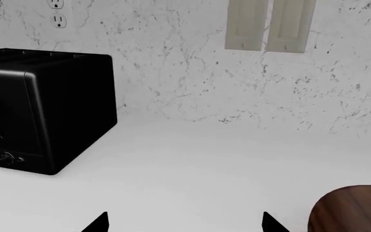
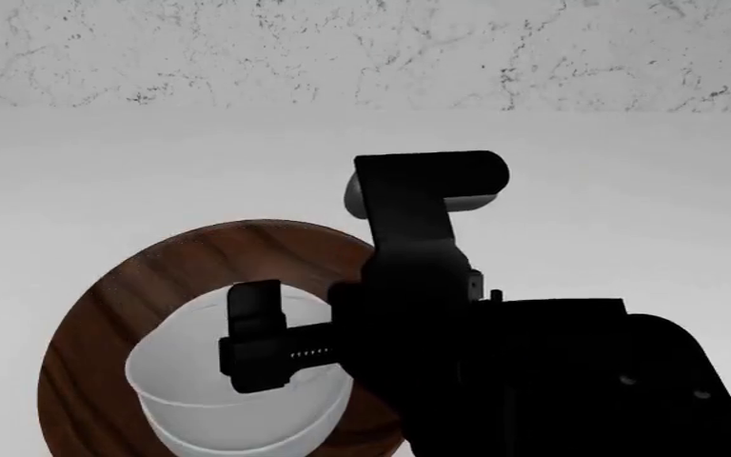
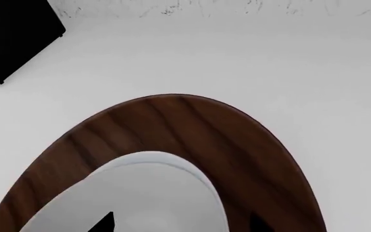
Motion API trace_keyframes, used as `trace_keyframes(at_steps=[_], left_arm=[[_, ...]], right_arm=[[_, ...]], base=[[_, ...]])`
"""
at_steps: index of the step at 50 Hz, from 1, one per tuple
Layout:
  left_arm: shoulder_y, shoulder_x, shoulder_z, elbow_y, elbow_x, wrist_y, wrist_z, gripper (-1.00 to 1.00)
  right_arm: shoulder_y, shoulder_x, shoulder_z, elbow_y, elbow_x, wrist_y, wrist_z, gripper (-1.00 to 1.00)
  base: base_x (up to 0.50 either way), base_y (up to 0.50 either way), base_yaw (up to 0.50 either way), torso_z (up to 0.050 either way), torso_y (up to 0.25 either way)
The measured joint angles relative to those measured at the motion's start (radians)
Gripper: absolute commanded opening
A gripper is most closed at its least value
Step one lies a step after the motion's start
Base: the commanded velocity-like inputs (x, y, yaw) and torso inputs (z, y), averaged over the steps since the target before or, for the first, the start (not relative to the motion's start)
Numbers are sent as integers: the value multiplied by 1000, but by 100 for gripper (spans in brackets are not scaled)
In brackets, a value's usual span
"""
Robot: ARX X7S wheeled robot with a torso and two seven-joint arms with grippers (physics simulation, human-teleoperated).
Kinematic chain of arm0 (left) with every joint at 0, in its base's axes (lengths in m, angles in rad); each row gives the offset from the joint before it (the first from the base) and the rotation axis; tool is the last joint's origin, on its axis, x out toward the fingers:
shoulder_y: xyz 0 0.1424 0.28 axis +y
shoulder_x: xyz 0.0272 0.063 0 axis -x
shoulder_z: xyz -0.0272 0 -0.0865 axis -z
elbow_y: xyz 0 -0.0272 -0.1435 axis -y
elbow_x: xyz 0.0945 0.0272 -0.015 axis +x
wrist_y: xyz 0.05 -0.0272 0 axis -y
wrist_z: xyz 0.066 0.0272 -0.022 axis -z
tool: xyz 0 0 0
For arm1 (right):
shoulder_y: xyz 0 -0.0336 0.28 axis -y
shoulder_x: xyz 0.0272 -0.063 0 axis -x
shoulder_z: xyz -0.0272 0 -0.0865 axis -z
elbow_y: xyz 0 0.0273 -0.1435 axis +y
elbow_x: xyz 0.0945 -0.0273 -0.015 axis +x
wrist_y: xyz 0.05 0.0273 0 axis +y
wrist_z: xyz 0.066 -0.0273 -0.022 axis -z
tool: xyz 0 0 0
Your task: Stack the bowls from largest to smallest.
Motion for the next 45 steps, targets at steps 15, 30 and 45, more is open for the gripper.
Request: trace_keyframes(at_steps=[15,30,45], left_arm=[[-3,-6,-5,0,-16,-1,-10,100],[-1,-12,-6,0,-30,-1,-16,100],[-26,-35,3,8,-56,-20,-31,100]], right_arm=[[26,1,3,-14,33,-5,29,100],[32,53,76,-122,83,-49,75,100],[-27,230,187,-337,-55,-84,18,100]], base=[[0,0,0,0,0],[0,0,0,0,0],[0,0,0,0,0]])
